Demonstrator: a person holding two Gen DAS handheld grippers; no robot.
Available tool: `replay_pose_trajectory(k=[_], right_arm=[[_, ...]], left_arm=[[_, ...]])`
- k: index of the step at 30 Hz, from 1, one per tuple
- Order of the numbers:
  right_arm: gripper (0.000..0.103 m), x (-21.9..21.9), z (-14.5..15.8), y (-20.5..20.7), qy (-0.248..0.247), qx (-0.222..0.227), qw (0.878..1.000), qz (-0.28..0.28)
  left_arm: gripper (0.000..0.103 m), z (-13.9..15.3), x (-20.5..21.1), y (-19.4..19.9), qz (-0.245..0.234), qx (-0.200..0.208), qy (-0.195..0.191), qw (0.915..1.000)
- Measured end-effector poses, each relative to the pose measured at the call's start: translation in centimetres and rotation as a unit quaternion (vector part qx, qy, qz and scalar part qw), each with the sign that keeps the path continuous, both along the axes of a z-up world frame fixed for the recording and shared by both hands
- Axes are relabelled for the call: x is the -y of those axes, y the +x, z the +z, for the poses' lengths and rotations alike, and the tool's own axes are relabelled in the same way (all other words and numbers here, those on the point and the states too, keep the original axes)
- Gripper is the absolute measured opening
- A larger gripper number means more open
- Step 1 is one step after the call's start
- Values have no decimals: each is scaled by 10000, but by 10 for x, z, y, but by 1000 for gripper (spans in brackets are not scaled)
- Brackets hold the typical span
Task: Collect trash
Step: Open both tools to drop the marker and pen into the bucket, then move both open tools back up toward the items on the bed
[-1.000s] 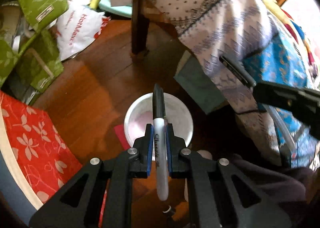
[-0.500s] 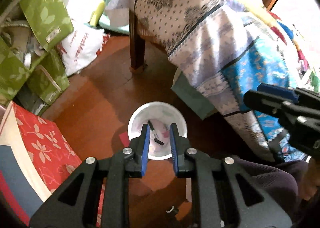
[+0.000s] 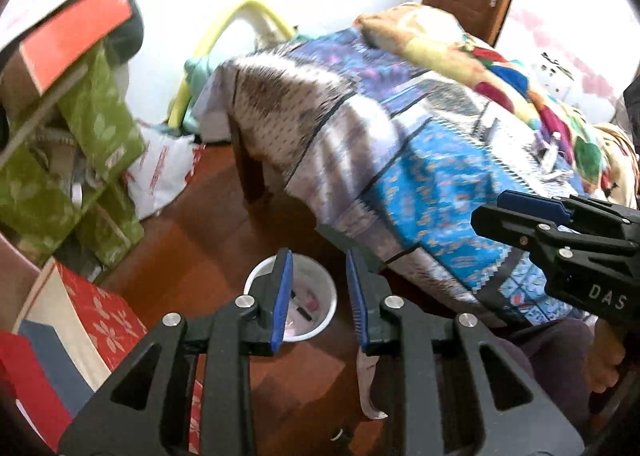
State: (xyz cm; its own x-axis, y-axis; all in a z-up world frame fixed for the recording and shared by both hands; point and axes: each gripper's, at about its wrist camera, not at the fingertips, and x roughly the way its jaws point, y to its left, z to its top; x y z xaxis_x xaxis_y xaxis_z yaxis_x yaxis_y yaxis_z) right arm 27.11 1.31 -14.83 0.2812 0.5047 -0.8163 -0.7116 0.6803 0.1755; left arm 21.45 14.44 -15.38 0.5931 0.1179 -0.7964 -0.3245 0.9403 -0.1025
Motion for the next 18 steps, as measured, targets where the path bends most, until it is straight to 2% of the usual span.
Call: replay_pose_trajectory(k=[4,11,18], right_arm=[[38,37,20,1,187,192,9992,-294],[38,106,35,10,448,431,9934,-966],[38,187,32,36,452,444,9830,-1721]], left_arm=[[39,21,30,4,-208,218,36,9995],[42,38,97,39,-854,369,-14,9957],[43,43,171,88,-1582,460,36,9863]])
